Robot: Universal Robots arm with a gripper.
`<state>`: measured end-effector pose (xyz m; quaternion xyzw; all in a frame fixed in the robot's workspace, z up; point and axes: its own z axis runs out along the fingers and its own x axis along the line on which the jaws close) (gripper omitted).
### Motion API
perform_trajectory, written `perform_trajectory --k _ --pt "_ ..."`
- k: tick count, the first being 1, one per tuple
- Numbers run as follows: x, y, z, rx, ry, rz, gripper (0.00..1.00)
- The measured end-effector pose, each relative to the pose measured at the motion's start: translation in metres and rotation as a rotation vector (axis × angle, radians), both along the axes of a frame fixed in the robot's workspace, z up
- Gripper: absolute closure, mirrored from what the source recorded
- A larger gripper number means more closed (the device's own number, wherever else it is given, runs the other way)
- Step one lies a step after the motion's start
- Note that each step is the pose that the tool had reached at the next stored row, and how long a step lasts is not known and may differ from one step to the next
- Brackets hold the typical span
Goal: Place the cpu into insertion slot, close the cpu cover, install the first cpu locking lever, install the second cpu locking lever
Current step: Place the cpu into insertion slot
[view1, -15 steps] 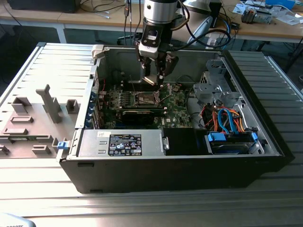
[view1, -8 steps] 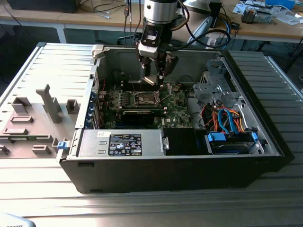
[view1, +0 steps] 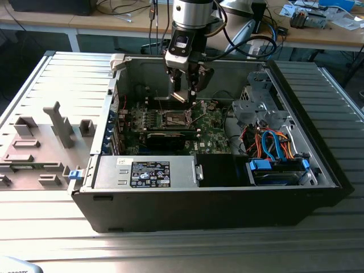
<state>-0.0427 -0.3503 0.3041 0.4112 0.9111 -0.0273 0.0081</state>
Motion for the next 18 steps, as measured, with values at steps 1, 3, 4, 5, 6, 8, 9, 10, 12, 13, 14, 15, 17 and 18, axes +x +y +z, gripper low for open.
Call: perform_trajectory --k 1,3,4,5,6,8,9,10,12,13,14,15,17,18 --pt "0.0 0.0 0.0 0.0035 0.0 -0.003 0.45" --pt "0.0 0.0 -0.0001 0.0066 0.0 -0.006 0.45" --pt "0.0 0.0 -0.0001 0.0066 0.0001 -0.006 0.45" --pt "0.0 0.0 -0.0003 0.0065 0.0001 -0.008 0.45" --pt "0.0 0.0 -0.0005 0.0065 0.0001 -0.01 0.45" --pt "0.0 0.0 -0.0005 0.0065 0.0001 -0.01 0.45" --pt "0.0 0.0 -0.0005 0.0066 0.0001 -0.01 0.45" --pt "0.0 0.0 -0.0005 0.0066 0.0001 -0.01 0.45" --pt "0.0 0.0 -0.0005 0.0066 0.0 -0.011 0.45" --pt "0.0 0.0 -0.0005 0.0065 0.0001 -0.011 0.45" --pt "0.0 0.0 -0.0005 0.0065 0.0 -0.012 0.45" --pt "0.0 0.0 -0.0006 0.0065 0.0 -0.013 0.45" --pt "0.0 0.0 -0.0006 0.0065 0.0001 -0.014 0.45" --pt "0.0 0.0 -0.0007 0.0065 0.0 -0.016 0.45"
